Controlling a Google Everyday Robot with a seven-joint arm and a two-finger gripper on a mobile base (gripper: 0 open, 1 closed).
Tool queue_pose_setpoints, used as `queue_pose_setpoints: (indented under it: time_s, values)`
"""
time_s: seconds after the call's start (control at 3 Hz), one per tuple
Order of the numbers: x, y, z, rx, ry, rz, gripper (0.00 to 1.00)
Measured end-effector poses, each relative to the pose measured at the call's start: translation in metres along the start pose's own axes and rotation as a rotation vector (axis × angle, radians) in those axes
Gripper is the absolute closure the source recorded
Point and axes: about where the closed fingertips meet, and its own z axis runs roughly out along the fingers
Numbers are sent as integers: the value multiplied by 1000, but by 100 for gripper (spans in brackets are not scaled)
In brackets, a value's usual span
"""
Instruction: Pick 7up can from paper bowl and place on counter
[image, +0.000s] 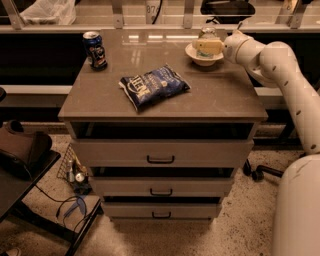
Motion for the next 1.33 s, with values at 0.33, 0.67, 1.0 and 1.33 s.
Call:
queue_pose_setpoints:
  time_s: [0.33,0.67,1.0,1.33]
  values:
    - [2,11,13,-35,-50,81,18]
    - [0,19,21,-52,-59,98,49]
    - [1,21,23,-54,-59,99,72]
    - [1,23,25,-58,-58,100,95]
